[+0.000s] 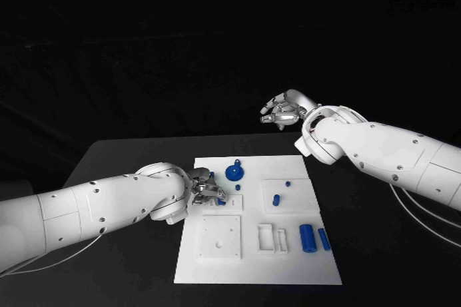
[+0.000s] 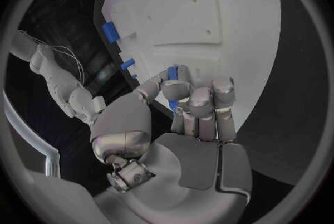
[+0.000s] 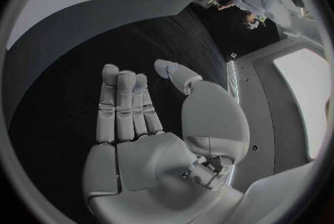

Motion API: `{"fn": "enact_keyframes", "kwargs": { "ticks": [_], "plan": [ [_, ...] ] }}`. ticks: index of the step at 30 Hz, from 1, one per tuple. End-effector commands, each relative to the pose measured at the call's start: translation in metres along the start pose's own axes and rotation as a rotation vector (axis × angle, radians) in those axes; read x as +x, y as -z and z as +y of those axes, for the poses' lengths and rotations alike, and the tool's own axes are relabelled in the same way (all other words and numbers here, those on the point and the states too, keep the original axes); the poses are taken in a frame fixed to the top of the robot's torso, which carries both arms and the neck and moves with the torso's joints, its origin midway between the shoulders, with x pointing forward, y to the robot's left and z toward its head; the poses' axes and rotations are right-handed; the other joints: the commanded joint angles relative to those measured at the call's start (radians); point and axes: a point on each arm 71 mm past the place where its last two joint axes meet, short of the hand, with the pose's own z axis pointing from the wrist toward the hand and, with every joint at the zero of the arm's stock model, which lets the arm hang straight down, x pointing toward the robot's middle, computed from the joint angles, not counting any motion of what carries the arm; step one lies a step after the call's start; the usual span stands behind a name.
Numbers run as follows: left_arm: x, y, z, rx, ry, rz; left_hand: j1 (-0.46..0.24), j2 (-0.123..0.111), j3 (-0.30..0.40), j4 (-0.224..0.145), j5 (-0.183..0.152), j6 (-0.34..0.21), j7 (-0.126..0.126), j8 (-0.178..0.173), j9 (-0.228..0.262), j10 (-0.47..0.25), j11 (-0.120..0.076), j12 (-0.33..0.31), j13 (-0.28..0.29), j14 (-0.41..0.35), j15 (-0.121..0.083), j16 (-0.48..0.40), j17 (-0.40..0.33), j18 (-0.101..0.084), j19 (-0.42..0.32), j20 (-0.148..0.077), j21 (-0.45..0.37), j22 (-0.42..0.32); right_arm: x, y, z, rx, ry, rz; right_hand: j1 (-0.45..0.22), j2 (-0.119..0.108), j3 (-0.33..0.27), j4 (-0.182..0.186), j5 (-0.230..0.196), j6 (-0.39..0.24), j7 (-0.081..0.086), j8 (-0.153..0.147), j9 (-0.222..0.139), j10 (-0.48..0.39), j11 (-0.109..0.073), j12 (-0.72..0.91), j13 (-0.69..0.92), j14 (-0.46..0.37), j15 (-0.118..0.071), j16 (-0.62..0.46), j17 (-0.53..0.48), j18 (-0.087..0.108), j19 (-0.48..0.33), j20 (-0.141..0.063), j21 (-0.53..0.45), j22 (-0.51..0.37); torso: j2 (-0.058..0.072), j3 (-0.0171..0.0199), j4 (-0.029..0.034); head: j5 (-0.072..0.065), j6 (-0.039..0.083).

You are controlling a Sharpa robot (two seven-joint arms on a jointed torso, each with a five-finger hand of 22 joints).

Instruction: Assemble the parts on the task board

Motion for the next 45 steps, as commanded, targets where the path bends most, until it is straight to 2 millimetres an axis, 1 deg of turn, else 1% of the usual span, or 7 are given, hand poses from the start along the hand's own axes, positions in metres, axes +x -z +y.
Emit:
{"fn": "enact_keyframes", "kwargs": {
  "ticks": [1,10,16,20,31,37,45],
  "plan": [
    [0.002,-0.001,-0.001,-0.001,-0.005,0.004,0.024,0.005,0.006,-0.007,-0.002,0.162,-0.084,0.004,0.001,-0.042,-0.034,0.003,-0.003,0.017,-0.051,0.002,-0.003,0.021,-0.007,-0.091,0.006,0.005,0.001,0.000,0.001,-0.006,0.000,0.013,-0.001,0.011,0.000,-0.005,0.003,0.002,0.008,-0.002,0.001,-0.006,-0.001,0.005,-0.002,-0.007,0.001,-0.002,-0.001,0.008,-0.004,0.000,-0.007,0.008,0.000,-0.0001,-0.0009,0.000,0.000],
    [0.001,-0.002,-0.002,-0.007,-0.005,0.041,0.040,0.000,0.008,-0.015,-0.007,0.161,-0.083,0.006,0.000,-0.042,-0.033,0.003,-0.007,0.017,-0.050,0.003,-0.006,0.021,-0.007,-0.091,0.006,0.005,0.003,-0.001,0.001,-0.004,0.000,0.017,-0.002,0.011,0.000,-0.006,0.005,0.001,0.008,-0.002,0.001,-0.007,0.000,0.006,-0.003,-0.008,0.001,-0.003,-0.002,0.008,-0.005,0.000,-0.008,0.009,0.000,0.0001,-0.0006,-0.003,0.000],
    [-0.002,0.000,0.001,-0.012,0.001,0.060,0.061,-0.006,0.005,-0.021,-0.050,0.158,-0.082,0.007,-0.001,-0.041,-0.032,0.004,-0.012,0.017,-0.048,0.003,-0.011,0.020,-0.010,-0.089,0.006,0.003,0.003,-0.001,0.000,-0.001,0.001,0.021,-0.002,0.011,-0.001,-0.006,0.005,0.001,0.009,-0.002,0.001,-0.008,0.000,0.007,-0.004,-0.008,0.001,-0.003,-0.002,0.008,-0.005,0.000,-0.008,0.009,0.001,-0.0001,-0.0005,-0.005,-0.001],
    [-0.005,0.001,0.002,-0.020,0.008,0.092,0.066,-0.008,0.005,-0.023,-0.059,0.157,-0.081,0.007,-0.002,-0.041,-0.031,0.004,-0.014,0.016,-0.048,0.003,-0.012,0.020,-0.011,-0.089,0.006,0.003,0.004,-0.001,0.000,0.000,0.001,0.022,-0.002,0.012,-0.001,-0.006,0.006,0.000,0.009,-0.002,0.001,-0.008,0.000,0.007,-0.004,-0.008,0.001,-0.003,-0.002,0.008,-0.005,0.000,-0.008,0.009,0.000,0.0003,0.0007,-0.007,-0.002],
    [-0.013,-0.002,0.000,-0.044,0.011,0.152,0.083,-0.010,0.005,-0.034,-0.058,0.156,-0.081,0.008,-0.003,-0.042,-0.030,0.005,-0.018,0.015,-0.046,0.005,-0.014,0.019,-0.014,-0.088,0.006,0.003,0.008,-0.001,0.000,0.003,0.001,0.034,-0.003,0.012,-0.001,-0.008,0.007,-0.001,0.009,-0.003,0.001,-0.010,0.000,0.008,-0.005,-0.009,0.002,-0.003,-0.002,0.008,-0.006,0.001,-0.010,0.010,0.001,-0.0001,-0.0010,-0.006,-0.003],
    [-0.022,-0.004,-0.003,-0.048,0.015,0.149,0.085,-0.009,0.004,-0.036,-0.056,0.156,-0.081,0.008,-0.003,-0.041,-0.030,0.005,-0.018,0.015,-0.046,0.005,-0.015,0.019,-0.014,-0.088,0.006,0.003,0.009,-0.001,0.000,0.002,0.001,0.035,-0.003,0.012,-0.001,-0.008,0.007,-0.001,0.009,-0.003,0.001,-0.011,0.001,0.008,-0.006,-0.010,0.002,-0.003,-0.002,0.008,-0.007,0.001,-0.010,0.011,0.000,0.0012,-0.0003,-0.007,-0.003],
    [-0.024,-0.008,-0.011,-0.062,-0.010,0.153,0.087,-0.009,0.004,-0.038,-0.055,0.156,-0.081,0.009,-0.002,-0.041,-0.030,0.006,-0.018,0.014,-0.046,0.006,-0.015,0.019,-0.014,-0.088,0.006,0.003,0.009,-0.001,0.000,0.003,0.001,0.036,-0.003,0.012,-0.002,-0.009,0.008,-0.002,0.010,-0.003,0.000,-0.012,0.001,0.009,-0.007,-0.011,0.002,-0.003,-0.003,0.008,-0.007,0.001,-0.011,0.011,-0.001,0.0003,0.0009,-0.008,-0.004]
  ]
}}
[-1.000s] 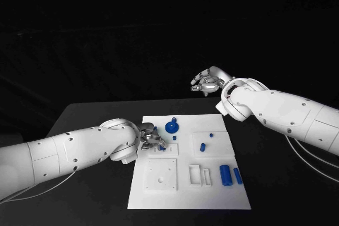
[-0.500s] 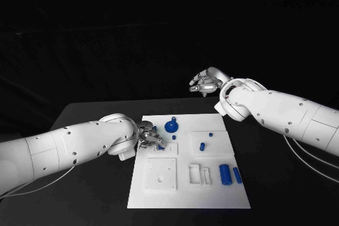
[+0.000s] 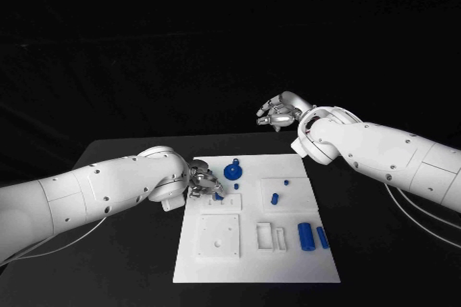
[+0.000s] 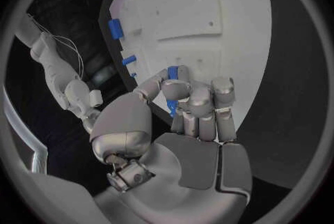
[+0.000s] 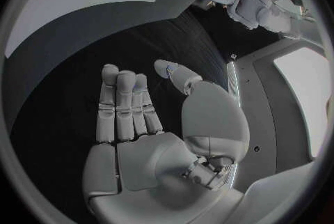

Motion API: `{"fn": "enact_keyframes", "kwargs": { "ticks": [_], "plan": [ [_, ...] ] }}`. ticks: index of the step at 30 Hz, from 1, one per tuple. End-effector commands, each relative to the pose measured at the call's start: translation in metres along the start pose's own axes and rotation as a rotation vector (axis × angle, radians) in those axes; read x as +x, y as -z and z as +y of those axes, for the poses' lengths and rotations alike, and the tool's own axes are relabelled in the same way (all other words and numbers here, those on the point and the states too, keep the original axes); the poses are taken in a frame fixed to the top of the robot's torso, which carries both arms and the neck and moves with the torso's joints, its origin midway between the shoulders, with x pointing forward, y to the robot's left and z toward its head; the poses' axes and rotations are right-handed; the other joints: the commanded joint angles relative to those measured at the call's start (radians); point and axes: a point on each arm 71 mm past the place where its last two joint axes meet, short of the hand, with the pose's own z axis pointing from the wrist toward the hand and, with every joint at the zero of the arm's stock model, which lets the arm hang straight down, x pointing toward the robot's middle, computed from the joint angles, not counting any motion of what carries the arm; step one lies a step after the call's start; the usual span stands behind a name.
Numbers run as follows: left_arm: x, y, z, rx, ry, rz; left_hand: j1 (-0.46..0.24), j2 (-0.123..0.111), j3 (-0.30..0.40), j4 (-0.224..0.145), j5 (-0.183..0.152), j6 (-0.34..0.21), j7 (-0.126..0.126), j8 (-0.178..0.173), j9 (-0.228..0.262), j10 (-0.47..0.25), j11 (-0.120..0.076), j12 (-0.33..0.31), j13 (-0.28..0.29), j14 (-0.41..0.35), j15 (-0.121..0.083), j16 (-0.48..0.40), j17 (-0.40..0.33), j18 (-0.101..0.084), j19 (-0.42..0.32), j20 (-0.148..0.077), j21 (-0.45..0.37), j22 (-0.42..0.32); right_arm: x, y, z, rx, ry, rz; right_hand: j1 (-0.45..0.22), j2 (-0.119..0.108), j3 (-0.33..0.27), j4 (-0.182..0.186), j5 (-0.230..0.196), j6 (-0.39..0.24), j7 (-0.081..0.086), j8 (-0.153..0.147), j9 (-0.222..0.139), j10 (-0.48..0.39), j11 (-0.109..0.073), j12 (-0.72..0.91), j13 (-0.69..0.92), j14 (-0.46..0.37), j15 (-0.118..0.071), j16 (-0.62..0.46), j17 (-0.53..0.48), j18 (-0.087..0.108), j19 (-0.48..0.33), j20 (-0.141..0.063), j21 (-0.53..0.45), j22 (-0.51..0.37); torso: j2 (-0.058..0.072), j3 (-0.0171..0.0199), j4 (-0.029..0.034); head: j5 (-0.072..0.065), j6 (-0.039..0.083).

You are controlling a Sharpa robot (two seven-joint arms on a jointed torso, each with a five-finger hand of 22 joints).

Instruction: Assemble the parts on the task board

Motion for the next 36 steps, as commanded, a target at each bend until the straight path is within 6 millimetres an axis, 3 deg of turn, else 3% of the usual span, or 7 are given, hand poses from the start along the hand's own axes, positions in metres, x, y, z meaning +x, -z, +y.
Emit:
{"fn": "enact_keyframes", "kwargs": {
  "ticks": [1,17,22,36],
  "plan": [
    [0.0008,-0.0010,-0.0038,-0.016,-0.021,0.036,0.036,0.028,0.001,-0.009,0.007,0.156,-0.080,0.006,0.001,-0.037,-0.033,0.006,-0.001,0.015,-0.043,0.006,-0.001,0.017,-0.009,-0.090,0.006,0.003,0.0008,-0.0001,0.0006,-0.004,0.002,0.009,0.001,0.009,0.001,-0.007,0.004,-0.003,0.005,-0.003,0.001,-0.006,0.000,0.005,-0.002,-0.007,-0.001,-0.003,-0.002,0.014,-0.008,0.001,-0.007,0.011,-0.001,0.0002,0.0009,0.000,0.001],
    [0.0033,-0.0041,-0.0101,-0.041,-0.090,0.062,0.035,0.031,-0.002,-0.008,0.004,0.155,-0.080,0.006,0.001,-0.037,-0.033,0.006,-0.002,0.015,-0.043,0.006,-0.002,0.016,-0.008,-0.089,0.007,0.003,0.0012,0.0002,0.0011,-0.004,0.003,0.011,0.001,0.008,0.001,-0.008,0.006,-0.003,0.005,-0.003,0.000,-0.007,0.000,0.006,-0.003,-0.008,-0.001,-0.003,-0.002,0.014,-0.008,0.002,-0.008,0.012,-0.002,0.0004,0.0013,-0.001,-0.001],
    [0.0028,-0.0045,-0.0105,-0.043,-0.103,0.054,0.036,0.034,-0.004,-0.009,0.021,0.156,-0.080,0.008,0.002,-0.037,-0.033,0.008,-0.004,0.015,-0.043,0.008,-0.003,0.015,-0.009,-0.089,0.007,0.003,0.0012,0.0003,0.0011,-0.004,0.003,0.011,0.001,0.008,0.001,-0.009,0.006,-0.003,0.005,-0.003,0.000,-0.008,0.001,0.007,-0.003,-0.009,-0.001,-0.003,-0.002,0.014,-0.008,0.002,-0.008,0.012,-0.001,-0.0002,0.0016,-0.002,0.000],
    [0.0031,-0.0059,-0.0117,-0.039,-0.106,0.059,0.034,0.037,-0.006,-0.008,0.025,0.156,-0.080,0.008,0.002,-0.038,-0.033,0.009,-0.004,0.014,-0.043,0.009,-0.003,0.015,-0.009,-0.088,0.007,0.003,0.0017,-0.0001,0.0016,-0.005,0.003,0.012,0.001,0.008,0.001,-0.010,0.007,-0.004,0.006,-0.003,0.000,-0.009,0.001,0.008,-0.004,-0.009,0.000,-0.003,-0.002,0.014,-0.009,0.002,-0.009,0.013,-0.001,-0.0004,0.0017,-0.002,-0.003]
  ]
}}
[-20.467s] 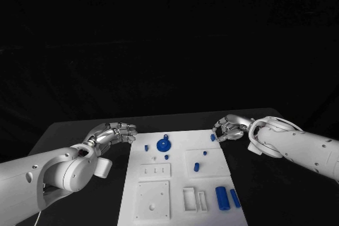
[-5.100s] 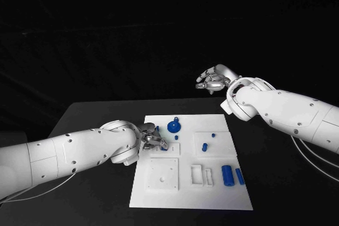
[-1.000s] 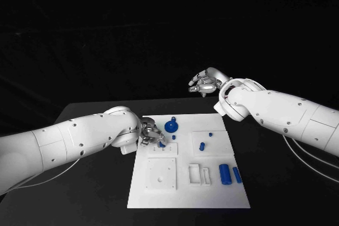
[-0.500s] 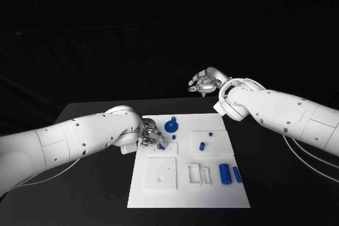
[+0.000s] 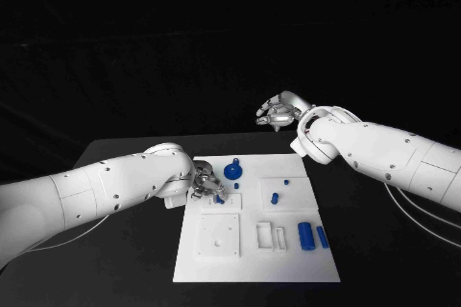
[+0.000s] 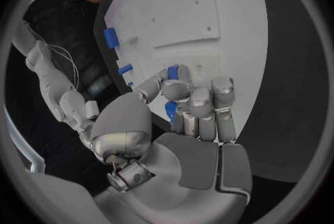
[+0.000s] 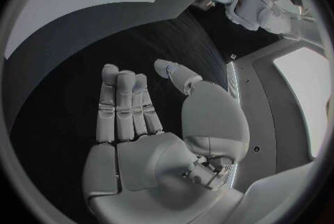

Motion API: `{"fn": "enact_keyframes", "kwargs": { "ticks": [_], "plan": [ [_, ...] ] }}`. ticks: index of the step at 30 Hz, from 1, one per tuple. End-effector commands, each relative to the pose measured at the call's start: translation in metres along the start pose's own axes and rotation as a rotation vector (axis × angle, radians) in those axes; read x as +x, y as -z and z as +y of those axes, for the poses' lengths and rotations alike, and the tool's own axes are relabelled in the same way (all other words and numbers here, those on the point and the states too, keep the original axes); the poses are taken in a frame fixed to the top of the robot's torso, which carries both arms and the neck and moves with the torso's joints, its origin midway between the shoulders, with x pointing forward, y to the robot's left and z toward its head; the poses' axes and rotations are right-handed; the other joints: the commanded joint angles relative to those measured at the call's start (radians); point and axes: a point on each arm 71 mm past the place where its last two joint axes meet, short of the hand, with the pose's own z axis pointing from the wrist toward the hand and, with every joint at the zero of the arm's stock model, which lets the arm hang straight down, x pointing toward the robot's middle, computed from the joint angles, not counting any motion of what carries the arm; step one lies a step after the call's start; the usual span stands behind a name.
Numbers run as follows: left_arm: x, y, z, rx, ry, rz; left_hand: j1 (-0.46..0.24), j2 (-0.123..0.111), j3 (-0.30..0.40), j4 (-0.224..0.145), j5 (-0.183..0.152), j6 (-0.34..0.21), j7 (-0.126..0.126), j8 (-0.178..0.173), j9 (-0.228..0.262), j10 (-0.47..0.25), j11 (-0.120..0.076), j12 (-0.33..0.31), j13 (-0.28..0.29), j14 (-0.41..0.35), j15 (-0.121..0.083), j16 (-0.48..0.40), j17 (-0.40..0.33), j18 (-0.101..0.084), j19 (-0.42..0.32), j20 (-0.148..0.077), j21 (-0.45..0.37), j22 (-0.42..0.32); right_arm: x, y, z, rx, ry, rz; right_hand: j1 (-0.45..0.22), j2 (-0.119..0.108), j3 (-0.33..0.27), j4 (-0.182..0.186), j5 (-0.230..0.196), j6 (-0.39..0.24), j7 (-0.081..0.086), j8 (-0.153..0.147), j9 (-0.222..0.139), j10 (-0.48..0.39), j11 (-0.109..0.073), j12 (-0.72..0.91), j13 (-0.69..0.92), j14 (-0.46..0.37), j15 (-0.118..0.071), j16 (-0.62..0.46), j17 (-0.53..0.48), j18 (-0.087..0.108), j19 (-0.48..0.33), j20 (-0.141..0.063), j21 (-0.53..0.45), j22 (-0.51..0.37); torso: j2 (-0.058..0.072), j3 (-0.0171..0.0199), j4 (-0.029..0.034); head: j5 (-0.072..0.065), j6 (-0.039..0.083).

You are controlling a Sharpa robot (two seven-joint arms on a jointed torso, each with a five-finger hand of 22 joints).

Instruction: Assemble the parts on the task board

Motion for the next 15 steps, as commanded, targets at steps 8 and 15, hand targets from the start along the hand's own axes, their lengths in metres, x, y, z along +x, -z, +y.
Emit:
{"fn": "enact_keyframes", "kwargs": {
  "ticks": [8,15],
  "plan": [
    [0.0010,-0.0004,-0.0019,0.003,-0.020,0.017,0.033,0.037,-0.004,-0.004,0.006,0.156,-0.080,0.006,0.001,-0.038,-0.033,0.004,-0.002,0.014,-0.043,0.002,-0.002,0.015,-0.009,-0.089,0.004,0.002,0.0017,-0.0003,0.0012,-0.005,0.002,0.010,0.001,0.009,0.001,-0.005,0.007,-0.001,0.007,-0.003,0.000,-0.010,0.000,0.004,-0.002,-0.009,0.000,-0.003,-0.002,0.015,-0.005,-0.001,-0.006,0.014,0.000,0.0001,0.0000,-0.001,0.000],
    [0.0022,-0.0019,-0.0029,0.003,-0.023,0.022,0.033,0.038,-0.004,-0.004,0.006,0.156,-0.080,0.006,0.001,-0.038,-0.033,0.005,-0.002,0.014,-0.043,0.002,-0.002,0.015,-0.009,-0.089,0.004,0.002,0.0024,-0.0003,0.0010,-0.005,0.002,0.013,0.001,0.009,0.001,-0.005,0.008,-0.001,0.007,-0.003,0.000,-0.011,0.000,0.005,-0.003,-0.010,0.000,-0.003,-0.002,0.015,-0.005,-0.001,-0.006,0.014,0.000,0.0002,-0.0003,0.000,-0.002]
  ]
}}
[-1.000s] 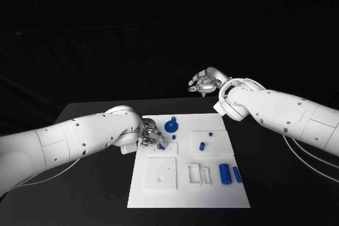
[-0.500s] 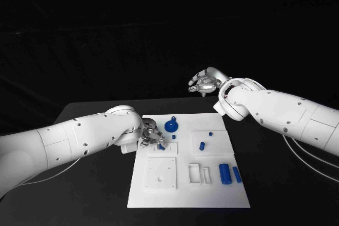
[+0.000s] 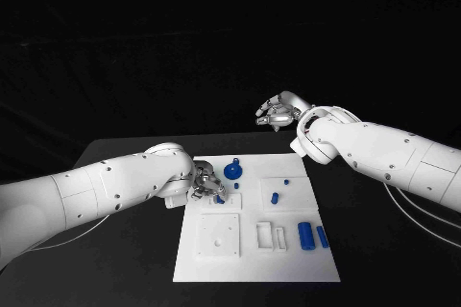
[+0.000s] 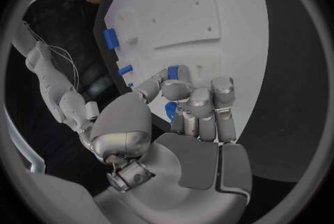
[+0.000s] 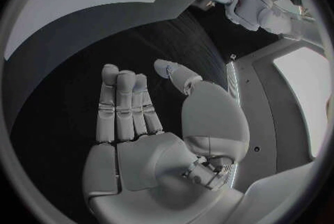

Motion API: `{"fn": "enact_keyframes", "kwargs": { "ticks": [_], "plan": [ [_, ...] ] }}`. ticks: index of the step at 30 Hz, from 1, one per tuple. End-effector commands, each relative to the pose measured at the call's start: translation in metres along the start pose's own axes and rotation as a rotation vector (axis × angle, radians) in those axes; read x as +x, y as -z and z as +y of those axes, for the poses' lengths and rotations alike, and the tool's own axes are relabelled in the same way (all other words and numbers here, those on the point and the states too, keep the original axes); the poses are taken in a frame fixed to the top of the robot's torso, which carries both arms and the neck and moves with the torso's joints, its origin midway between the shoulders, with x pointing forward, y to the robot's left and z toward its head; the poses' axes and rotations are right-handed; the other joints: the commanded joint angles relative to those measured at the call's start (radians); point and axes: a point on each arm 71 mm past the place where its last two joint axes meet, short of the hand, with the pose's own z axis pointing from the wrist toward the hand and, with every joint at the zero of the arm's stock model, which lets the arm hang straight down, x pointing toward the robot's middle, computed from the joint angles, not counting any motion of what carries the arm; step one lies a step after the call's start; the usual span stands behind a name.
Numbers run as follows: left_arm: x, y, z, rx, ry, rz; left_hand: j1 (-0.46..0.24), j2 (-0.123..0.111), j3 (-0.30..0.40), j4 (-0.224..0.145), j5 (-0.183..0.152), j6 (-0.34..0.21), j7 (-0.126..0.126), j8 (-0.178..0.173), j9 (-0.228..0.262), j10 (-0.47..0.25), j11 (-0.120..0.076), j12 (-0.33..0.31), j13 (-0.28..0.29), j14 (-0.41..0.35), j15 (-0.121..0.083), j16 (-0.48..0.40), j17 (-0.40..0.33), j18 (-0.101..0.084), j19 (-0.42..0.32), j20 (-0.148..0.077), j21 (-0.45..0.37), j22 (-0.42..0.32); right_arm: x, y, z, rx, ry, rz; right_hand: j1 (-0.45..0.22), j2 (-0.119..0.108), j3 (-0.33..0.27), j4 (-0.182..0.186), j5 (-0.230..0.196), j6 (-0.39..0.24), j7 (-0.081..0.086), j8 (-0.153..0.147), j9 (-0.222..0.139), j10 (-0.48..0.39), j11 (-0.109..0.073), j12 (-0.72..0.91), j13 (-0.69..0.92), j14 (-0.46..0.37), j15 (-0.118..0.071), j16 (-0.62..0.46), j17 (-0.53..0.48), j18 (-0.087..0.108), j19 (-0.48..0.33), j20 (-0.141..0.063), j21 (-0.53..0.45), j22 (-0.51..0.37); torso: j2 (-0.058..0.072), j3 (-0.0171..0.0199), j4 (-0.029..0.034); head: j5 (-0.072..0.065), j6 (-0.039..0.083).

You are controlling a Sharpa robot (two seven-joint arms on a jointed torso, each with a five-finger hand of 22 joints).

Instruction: Assemble the parts on the task board

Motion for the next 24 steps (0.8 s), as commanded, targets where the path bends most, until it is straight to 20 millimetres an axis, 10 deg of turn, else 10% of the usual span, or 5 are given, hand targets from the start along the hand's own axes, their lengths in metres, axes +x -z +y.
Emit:
{"fn": "enact_keyframes", "kwargs": {
  "ticks": [1,15,24],
  "plan": [
    [0.0011,-0.0008,-0.0012,0.002,-0.014,0.015,0.033,0.038,-0.003,-0.003,0.006,0.156,-0.080,0.003,0.001,-0.038,-0.033,0.005,-0.001,0.014,-0.043,0.002,-0.002,0.015,-0.009,-0.089,0.004,0.003,0.0012,-0.0001,0.0007,-0.005,0.003,0.010,0.001,0.009,0.001,-0.005,0.004,0.001,0.007,-0.003,0.000,-0.007,-0.003,0.005,-0.002,-0.010,0.000,-0.003,-0.001,0.015,-0.005,-0.001,-0.006,0.014,0.000,0.0002,-0.0003,0.000,0.000],
    [0.0000,-0.0016,-0.0004,-0.003,-0.016,0.007,0.029,0.039,-0.005,0.001,-0.002,0.155,-0.080,0.003,0.001,-0.038,-0.033,0.005,-0.003,0.013,-0.043,0.003,-0.003,0.014,-0.010,-0.089,0.004,0.002,0.0016,0.0001,0.0010,-0.006,0.003,0.012,0.000,0.010,0.000,-0.006,0.005,0.001,0.008,-0.003,0.000,-0.008,-0.003,0.006,-0.003,-0.010,0.000,-0.003,-0.001,0.015,-0.006,-0.001,-0.007,0.015,0.000,0.0000,0.0008,-0.001,-0.004],
    [0.0007,-0.0042,0.0000,-0.005,-0.009,-0.001,0.015,0.028,-0.016,0.028,-0.107,0.151,-0.080,0.004,-0.001,-0.040,-0.032,0.008,-0.010,0.011,-0.043,0.004,-0.010,0.015,-0.011,-0.090,0.003,0.000,0.0021,0.0004,0.0016,-0.008,0.002,0.014,0.000,0.010,0.000,-0.007,0.005,0.001,0.008,-0.003,0.000,-0.009,-0.003,0.007,-0.003,-0.010,0.000,-0.003,-0.001,0.015,-0.006,-0.001,-0.007,0.015,0.000,0.0000,-0.0009,-0.002,-0.006]
  ]
}}
